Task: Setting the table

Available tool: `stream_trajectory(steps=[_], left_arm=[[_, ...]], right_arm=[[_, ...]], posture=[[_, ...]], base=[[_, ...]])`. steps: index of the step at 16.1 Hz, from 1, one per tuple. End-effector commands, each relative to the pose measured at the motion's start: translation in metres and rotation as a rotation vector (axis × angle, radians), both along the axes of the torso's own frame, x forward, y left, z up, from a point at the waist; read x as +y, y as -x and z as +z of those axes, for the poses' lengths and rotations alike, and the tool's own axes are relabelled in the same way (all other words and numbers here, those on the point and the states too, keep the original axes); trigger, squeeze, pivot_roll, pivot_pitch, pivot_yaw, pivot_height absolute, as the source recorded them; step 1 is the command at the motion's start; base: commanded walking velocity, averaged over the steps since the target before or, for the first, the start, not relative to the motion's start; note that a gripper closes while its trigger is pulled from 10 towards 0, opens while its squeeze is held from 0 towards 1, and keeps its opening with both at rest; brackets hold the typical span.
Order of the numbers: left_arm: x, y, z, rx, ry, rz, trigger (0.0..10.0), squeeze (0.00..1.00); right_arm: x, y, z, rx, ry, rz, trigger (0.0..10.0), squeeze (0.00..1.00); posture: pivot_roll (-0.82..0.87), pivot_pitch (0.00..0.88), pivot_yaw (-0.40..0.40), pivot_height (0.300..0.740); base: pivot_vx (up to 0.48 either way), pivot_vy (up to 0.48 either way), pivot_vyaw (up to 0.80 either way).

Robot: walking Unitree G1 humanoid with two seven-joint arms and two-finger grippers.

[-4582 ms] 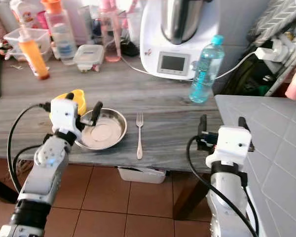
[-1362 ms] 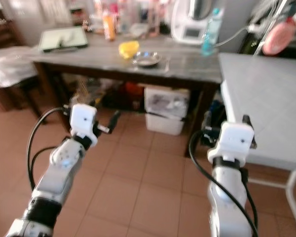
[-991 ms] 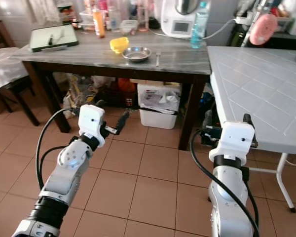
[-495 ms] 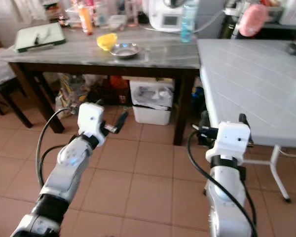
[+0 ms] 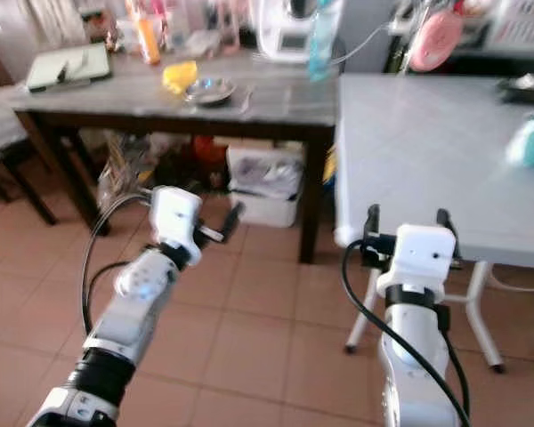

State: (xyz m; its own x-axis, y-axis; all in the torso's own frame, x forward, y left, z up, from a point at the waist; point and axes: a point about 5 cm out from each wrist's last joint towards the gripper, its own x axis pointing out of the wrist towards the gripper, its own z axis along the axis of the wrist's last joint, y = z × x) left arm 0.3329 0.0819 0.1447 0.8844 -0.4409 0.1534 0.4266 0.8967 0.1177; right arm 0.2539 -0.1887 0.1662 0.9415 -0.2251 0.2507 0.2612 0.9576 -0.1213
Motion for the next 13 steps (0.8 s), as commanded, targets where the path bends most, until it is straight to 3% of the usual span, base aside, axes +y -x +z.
stream_trajectory(steps=[1,13], left_arm=[[0.0112,-0.0034,0.0003,-0.004,-0.013,0.036,10.0,0.0],[0.0025,-0.0058,-0.0002,-0.003,-0.003,0.018,10.0,0.0]], right_arm=[[0.0062,-0.0012,0.0036,-0.012,0.0,0.015,10.0,0.0],[0.005,0.0016,0.0034,-0.014,0.007,-0.003,10.0,0.0]], posture=[[0.08,0.052,0.036,0.74],[0.06,0.055,0.047,0.74]], base=[[0.0,-0.394,0.0],[0.0,-0.378,0.0]])
